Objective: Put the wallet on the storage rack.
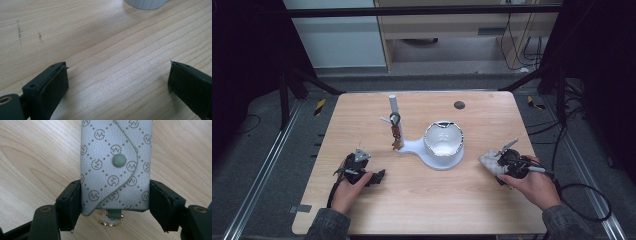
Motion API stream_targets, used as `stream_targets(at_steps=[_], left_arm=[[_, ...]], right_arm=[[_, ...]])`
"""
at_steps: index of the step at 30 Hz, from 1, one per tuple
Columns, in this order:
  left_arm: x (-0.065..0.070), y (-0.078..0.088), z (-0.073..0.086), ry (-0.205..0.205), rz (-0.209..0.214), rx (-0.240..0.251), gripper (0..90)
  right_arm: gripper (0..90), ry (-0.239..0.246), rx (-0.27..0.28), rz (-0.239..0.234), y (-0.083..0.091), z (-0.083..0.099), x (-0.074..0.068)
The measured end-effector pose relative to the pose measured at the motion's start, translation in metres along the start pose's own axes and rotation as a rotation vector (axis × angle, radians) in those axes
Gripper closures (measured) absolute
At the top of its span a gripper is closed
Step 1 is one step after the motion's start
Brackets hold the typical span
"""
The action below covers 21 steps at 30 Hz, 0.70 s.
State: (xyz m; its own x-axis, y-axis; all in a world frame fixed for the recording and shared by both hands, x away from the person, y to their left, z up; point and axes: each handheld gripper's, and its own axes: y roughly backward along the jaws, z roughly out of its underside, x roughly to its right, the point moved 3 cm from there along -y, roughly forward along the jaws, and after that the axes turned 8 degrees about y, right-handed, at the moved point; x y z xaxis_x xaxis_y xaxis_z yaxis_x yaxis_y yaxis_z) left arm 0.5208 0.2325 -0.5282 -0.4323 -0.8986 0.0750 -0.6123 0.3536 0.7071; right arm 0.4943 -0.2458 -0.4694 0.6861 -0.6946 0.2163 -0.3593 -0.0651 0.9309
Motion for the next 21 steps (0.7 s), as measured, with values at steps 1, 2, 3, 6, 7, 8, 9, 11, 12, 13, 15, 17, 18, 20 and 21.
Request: stream_targets(at_steps=[1, 2, 3, 6, 7, 8, 9, 11, 12, 13, 15, 17, 18, 20, 21], left_arm=[[0.0, 0.0, 0.0, 0.0, 0.0, 0.001, 2.4], [0.0, 0.0, 0.0, 0.001, 0.0, 0.001, 2.4], [0.0, 0.0, 0.0, 0.001, 0.0, 0.002, 2.4], [0.0, 0.0, 0.0, 0.001, 0.001, 0.004, 2.3], [0.0, 0.0, 0.0, 0.001, 0.0, 0.005, 2.3], [0.0, 0.0, 0.001, 0.001, 0.001, 0.006, 2.3], [0.0, 0.0, 0.001, 0.0, 0.0, 0.008, 2.2], [0.0, 0.0, 0.001, 0.0, 0.002, 0.013, 2.0], [0.0, -0.001, 0.001, 0.0, 0.003, 0.015, 1.8], [0.0, -0.001, 0.001, -0.001, 0.002, 0.015, 1.7], [0.0, -0.001, 0.001, 0.0, 0.003, 0.015, 1.7], [0.0, -0.001, 0.001, 0.0, 0.003, 0.015, 1.7], [0.0, 0.0, 0.001, 0.0, 0.004, 0.014, 1.7], [0.0, 0.0, 0.001, -0.002, 0.004, 0.013, 1.6], [0.0, 0.0, 0.001, -0.003, 0.004, 0.012, 1.6]], right_arm=[[30.8, 0.004, 0.003, 0.002, 0.002, -0.001, 0.0], [30.9, 0.008, 0.009, 0.0, 0.003, -0.002, 0.0], [30.9, 0.014, 0.012, 0.006, 0.005, -0.002, 0.0], [31.0, 0.029, 0.015, 0.016, 0.009, -0.005, 0.0], [31.0, 0.035, 0.016, 0.022, 0.011, -0.005, 0.0], [31.0, 0.042, 0.018, 0.026, 0.012, -0.006, 0.0], [31.0, 0.047, 0.021, 0.029, 0.014, -0.007, 0.0], [31.1, 0.056, 0.024, 0.03, 0.019, -0.009, 0.0], [31.1, 0.061, 0.025, 0.031, 0.021, -0.01, 0.0], [31.1, 0.067, 0.026, 0.035, 0.023, -0.012, 0.0], [31.1, 0.079, 0.027, 0.038, 0.027, -0.015, 0.0], [31.1, 0.096, 0.027, 0.042, 0.03, -0.017, 0.001], [31.1, 0.098, 0.027, 0.044, 0.031, -0.018, 0.001], [31.1, 0.107, 0.025, 0.051, 0.034, -0.021, 0.002], [31.1, 0.11, 0.026, 0.054, 0.035, -0.023, 0.003]])
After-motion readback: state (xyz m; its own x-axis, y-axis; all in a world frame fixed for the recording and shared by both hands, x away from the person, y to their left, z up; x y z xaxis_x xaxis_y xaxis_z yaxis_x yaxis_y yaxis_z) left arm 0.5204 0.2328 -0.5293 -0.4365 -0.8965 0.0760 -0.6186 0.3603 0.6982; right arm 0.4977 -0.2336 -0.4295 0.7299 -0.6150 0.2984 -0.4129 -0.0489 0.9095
